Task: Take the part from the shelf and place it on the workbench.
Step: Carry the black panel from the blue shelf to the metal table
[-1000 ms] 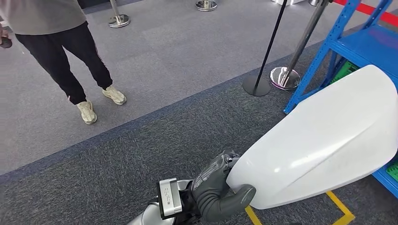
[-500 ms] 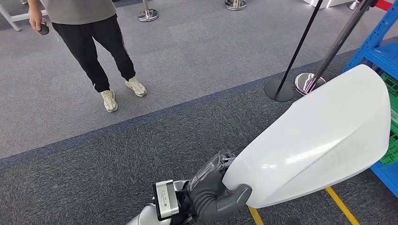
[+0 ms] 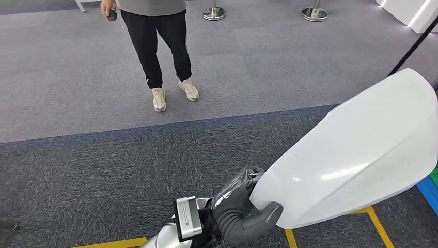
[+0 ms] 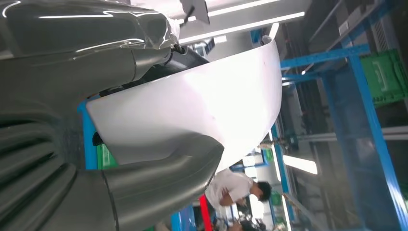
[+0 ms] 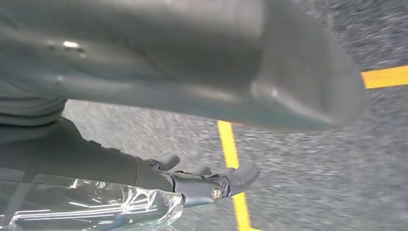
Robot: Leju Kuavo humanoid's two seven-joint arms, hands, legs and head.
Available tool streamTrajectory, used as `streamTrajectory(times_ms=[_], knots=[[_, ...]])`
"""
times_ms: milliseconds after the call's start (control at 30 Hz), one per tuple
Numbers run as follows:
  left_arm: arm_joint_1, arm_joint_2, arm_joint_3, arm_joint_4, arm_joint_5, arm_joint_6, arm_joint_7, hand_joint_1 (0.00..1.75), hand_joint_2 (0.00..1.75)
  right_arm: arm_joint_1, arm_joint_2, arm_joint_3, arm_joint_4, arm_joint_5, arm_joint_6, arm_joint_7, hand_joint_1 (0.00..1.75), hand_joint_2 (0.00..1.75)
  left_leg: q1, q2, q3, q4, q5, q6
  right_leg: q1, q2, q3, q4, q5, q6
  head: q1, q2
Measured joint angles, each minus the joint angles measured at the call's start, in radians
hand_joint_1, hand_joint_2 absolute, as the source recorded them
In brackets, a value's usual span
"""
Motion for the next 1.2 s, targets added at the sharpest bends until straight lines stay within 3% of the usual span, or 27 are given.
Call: streamTrajectory(times_ms=[67,133,167,233,300,367,400,433,500,567,667,733,800,833,867,900,933,967,1033,1100,1167,1200], knots=[[0.000,0.000,0.000,0.000,0.000,0.000,0.001,1.75,1.75,-0.001,0.001,0.000,0.000,0.001,0.002,0.000,0.00,0.00,0.001,-0.023,-0.008,0.008,-0.004,-0.010,-0.001,0.027,0.029,-0.068,0.018,-0.002,0.001,0.000],[0.000,0.001,0.000,0.000,-0.001,0.000,0.002,1.75,1.75,-0.002,0.002,0.000,0.000,0.002,0.004,0.000,0.00,0.00,0.003,-0.042,-0.014,0.006,-0.001,-0.019,0.002,0.016,0.033,-0.070,0.017,-0.013,-0.001,0.000],[0.001,0.003,0.001,0.000,-0.001,0.000,0.003,1.75,1.75,-0.004,0.002,0.000,-0.001,0.003,0.005,0.000,0.00,0.00,0.003,-0.036,-0.018,0.009,-0.004,-0.023,0.002,0.006,0.035,-0.072,0.018,-0.019,-0.003,0.000],[0.000,0.004,0.001,0.000,-0.002,0.000,0.004,1.75,1.75,-0.006,0.004,-0.001,-0.002,0.003,0.006,0.000,0.00,0.00,0.001,0.015,-0.047,0.064,-0.036,-0.032,0.001,-0.015,0.038,-0.075,0.019,-0.031,-0.016,0.000],[-0.001,0.005,0.000,0.000,-0.003,-0.001,0.005,1.75,1.75,-0.003,0.004,-0.002,-0.002,0.003,0.006,0.000,0.00,0.00,0.002,0.076,-0.114,0.196,-0.098,-0.038,0.005,-0.040,0.039,-0.075,0.017,-0.038,-0.028,0.000],[0.000,0.006,0.000,0.000,-0.006,-0.002,0.007,1.75,1.75,0.000,0.003,-0.003,-0.002,0.003,0.007,0.000,0.00,0.00,0.005,0.093,-0.171,0.300,-0.128,-0.040,0.009,-0.069,0.039,-0.075,0.014,-0.041,-0.031,0.000],[0.001,0.007,0.000,0.000,-0.007,-0.002,0.008,1.75,1.75,0.000,0.003,-0.003,-0.002,0.003,0.007,0.000,0.00,0.00,0.005,0.094,-0.171,0.297,-0.116,-0.039,0.009,-0.082,0.040,-0.075,0.013,-0.041,-0.033,0.000],[0.001,0.008,0.000,0.000,-0.007,-0.004,0.009,1.75,1.75,-0.002,0.003,-0.004,-0.002,0.002,0.007,0.000,0.00,0.00,0.004,0.099,-0.148,0.250,-0.087,-0.037,0.010,-0.094,0.042,-0.075,0.012,-0.040,-0.034,0.000],[0.000,0.006,0.000,0.000,-0.007,-0.006,0.010,1.75,1.75,-0.004,0.005,-0.004,-0.002,0.002,0.007,0.000,0.00,0.00,-0.003,0.135,-0.066,0.099,-0.026,-0.028,0.011,-0.114,0.049,-0.075,0.007,-0.035,-0.036,0.000],[-0.002,0.003,0.000,0.000,-0.008,-0.008,0.011,1.75,1.75,-0.004,0.007,-0.004,-0.002,0.001,0.007,0.000,0.00,0.00,-0.014,0.166,-0.019,0.012,-0.006,-0.019,0.013,-0.131,0.054,-0.076,0.001,-0.027,-0.037,0.000],[-0.002,0.001,0.001,-0.001,-0.009,-0.011,0.013,1.75,1.75,-0.006,0.011,-0.004,-0.002,0.001,0.009,0.000,0.00,0.00,-0.017,0.141,-0.012,-0.002,-0.004,-0.005,0.009,-0.149,0.067,-0.080,-0.005,-0.011,-0.038,0.000],[-0.003,-0.002,0.001,-0.001,-0.009,-0.013,0.014,1.75,1.75,-0.008,0.014,-0.004,-0.002,0.001,0.010,0.000,0.00,0.00,-0.009,0.119,0.001,-0.013,0.003,0.006,0.007,-0.109,0.055,-0.044,-0.031,-0.003,-0.036,0.000],[-0.004,-0.006,0.001,-0.001,-0.010,-0.014,0.014,1.75,1.75,-0.005,0.014,-0.004,-0.002,0.001,0.011,0.000,0.00,0.00,-0.005,0.095,0.005,-0.015,0.005,0.012,0.007,-0.057,-0.004,0.078,-0.088,0.003,-0.024,0.000],[-0.003,-0.006,0.001,-0.001,-0.010,-0.015,0.014,1.75,1.75,-0.002,0.012,-0.005,-0.002,0.001,0.011,0.000,0.00,0.00,-0.005,0.080,0.005,-0.015,0.005,0.013,0.007,-0.047,-0.042,0.149,-0.113,0.005,-0.018,0.000],[-0.002,-0.006,0.001,0.000,-0.010,-0.015,0.015,1.75,1.75,0.000,0.010,-0.006,-0.002,0.002,0.011,0.000,0.00,0.00,-0.004,0.065,0.006,-0.015,0.005,0.014,0.007,-0.043,-0.072,0.199,-0.122,0.006,-0.014,0.000],[-0.001,-0.005,0.001,0.001,-0.010,-0.016,0.015,1.75,1.75,0.002,0.009,-0.007,-0.002,0.002,0.011,0.000,0.00,0.00,-0.003,0.048,0.007,-0.014,0.005,0.014,0.006,-0.041,-0.084,0.209,-0.111,0.006,-0.011,0.000],[-0.001,-0.005,0.001,0.002,-0.010,-0.017,0.015,1.75,1.75,0.002,0.009,-0.007,-0.002,0.002,0.011,0.000,0.00,0.00,-0.002,0.033,0.008,-0.013,0.003,0.012,0.005,-0.039,-0.076,0.176,-0.080,0.006,-0.009,0.000],[-0.001,-0.005,0.001,0.002,-0.010,-0.018,0.015,1.75,1.75,0.001,0.009,-0.007,-0.002,0.003,0.011,0.000,0.00,0.00,0.001,0.018,0.010,-0.010,0.001,0.008,0.003,-0.032,-0.051,0.108,-0.038,0.007,-0.008,0.000],[-0.001,-0.005,0.001,0.003,-0.010,-0.019,0.016,1.75,1.75,0.000,0.008,-0.008,-0.002,0.003,0.011,0.000,0.00,0.00,0.004,-0.009,0.005,0.003,-0.006,-0.003,-0.004,0.016,0.004,-0.021,0.016,0.010,-0.004,0.000],[-0.002,-0.005,0.001,0.003,-0.010,-0.019,0.017,1.75,1.75,-0.001,0.009,-0.008,-0.002,0.004,0.011,0.001,0.00,0.00,0.006,-0.032,-0.006,0.010,-0.008,-0.015,-0.006,0.047,0.023,-0.066,0.022,0.006,-0.002,0.000],[-0.002,-0.004,0.002,0.003,-0.011,-0.019,0.017,1.75,1.75,-0.002,0.010,-0.010,-0.002,0.006,0.011,0.002,0.00,0.00,0.010,-0.048,-0.013,0.009,-0.005,-0.025,-0.003,0.029,0.026,-0.070,0.024,-0.008,-0.004,0.000],[-0.003,-0.003,0.002,0.003,-0.011,-0.019,0.018,1.75,1.75,-0.003,0.010,-0.012,-0.002,0.007,0.011,0.002,0.00,0.00,0.009,-0.035,-0.020,0.018,-0.011,-0.030,-0.003,0.017,0.028,-0.072,0.025,-0.015,-0.007,0.000]])
